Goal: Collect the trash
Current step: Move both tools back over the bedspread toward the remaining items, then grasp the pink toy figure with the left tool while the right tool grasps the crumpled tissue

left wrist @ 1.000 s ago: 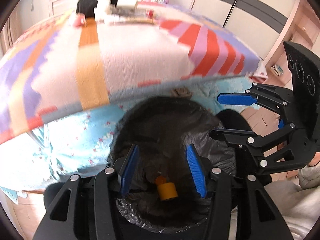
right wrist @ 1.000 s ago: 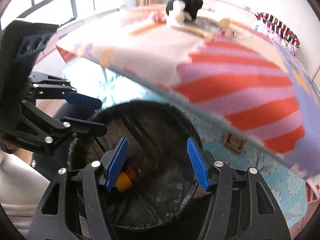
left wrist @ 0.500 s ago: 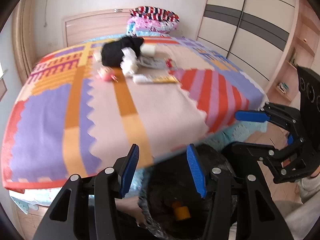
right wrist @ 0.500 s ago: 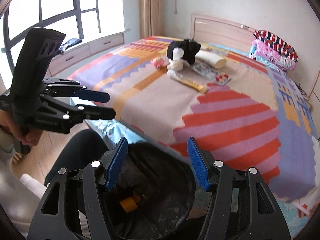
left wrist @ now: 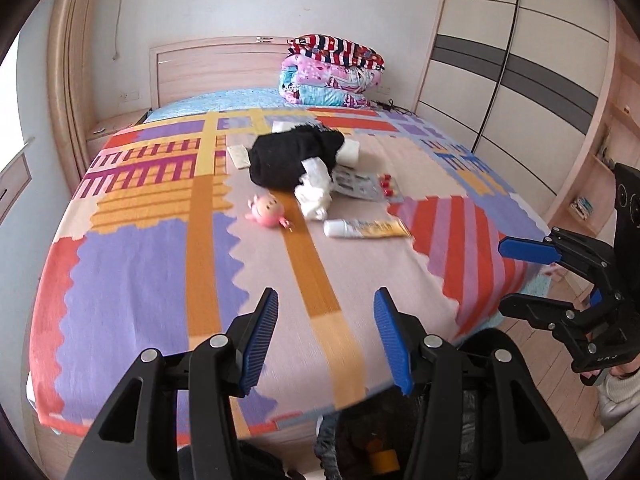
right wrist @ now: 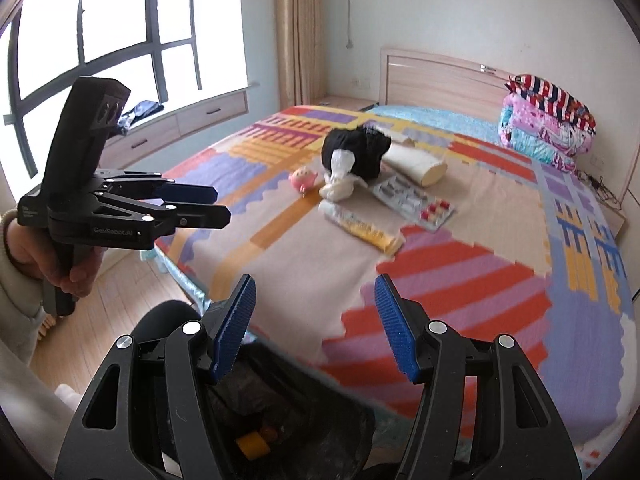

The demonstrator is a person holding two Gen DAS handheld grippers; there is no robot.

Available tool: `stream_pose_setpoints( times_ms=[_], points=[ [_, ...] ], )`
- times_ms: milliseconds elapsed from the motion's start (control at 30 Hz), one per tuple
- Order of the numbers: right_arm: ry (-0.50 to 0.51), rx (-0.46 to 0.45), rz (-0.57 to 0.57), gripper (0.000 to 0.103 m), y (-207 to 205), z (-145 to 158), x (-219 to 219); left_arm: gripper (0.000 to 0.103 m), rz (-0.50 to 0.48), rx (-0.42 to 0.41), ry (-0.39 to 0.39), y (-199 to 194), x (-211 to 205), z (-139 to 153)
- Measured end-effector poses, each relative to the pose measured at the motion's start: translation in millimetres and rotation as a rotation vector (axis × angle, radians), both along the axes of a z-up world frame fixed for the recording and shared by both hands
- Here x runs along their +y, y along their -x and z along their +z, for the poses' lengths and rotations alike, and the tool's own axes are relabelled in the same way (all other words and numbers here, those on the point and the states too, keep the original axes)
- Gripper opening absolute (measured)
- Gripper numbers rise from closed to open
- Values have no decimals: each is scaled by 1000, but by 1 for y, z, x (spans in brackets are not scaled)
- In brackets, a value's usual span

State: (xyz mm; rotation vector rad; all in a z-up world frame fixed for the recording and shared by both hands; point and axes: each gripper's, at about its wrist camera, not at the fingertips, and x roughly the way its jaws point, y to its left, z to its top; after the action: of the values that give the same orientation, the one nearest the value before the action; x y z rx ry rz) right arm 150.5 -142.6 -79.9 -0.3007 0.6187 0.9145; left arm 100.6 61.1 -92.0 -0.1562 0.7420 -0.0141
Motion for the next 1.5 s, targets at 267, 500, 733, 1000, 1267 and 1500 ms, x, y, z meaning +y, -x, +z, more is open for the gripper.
stream_pose_setpoints(
  times_ms=[267, 500, 733, 1000, 1267, 1500],
  points=[
    [-3, -31, 25, 61, -25, 10, 26, 48, 44, -23, 36, -25, 25, 6],
    [-15, -27, 37, 61, -48, 14, 49, 48, 63, -24, 47, -54, 45, 4],
    [-10, -9, 44, 61, -71, 11, 71, 48, 74, 7, 69, -82, 59, -9],
    [2, 15, 44, 59, -94, -1, 88, 48, 88, 24, 126, -102, 69, -23],
    [15, 47, 47, 55, -111, -12, 99, 48, 70, 37, 108, -108, 64, -29],
    [4, 123, 57, 39, -122, -22, 104, 34, 72, 53, 115, -116, 62, -35]
  ],
)
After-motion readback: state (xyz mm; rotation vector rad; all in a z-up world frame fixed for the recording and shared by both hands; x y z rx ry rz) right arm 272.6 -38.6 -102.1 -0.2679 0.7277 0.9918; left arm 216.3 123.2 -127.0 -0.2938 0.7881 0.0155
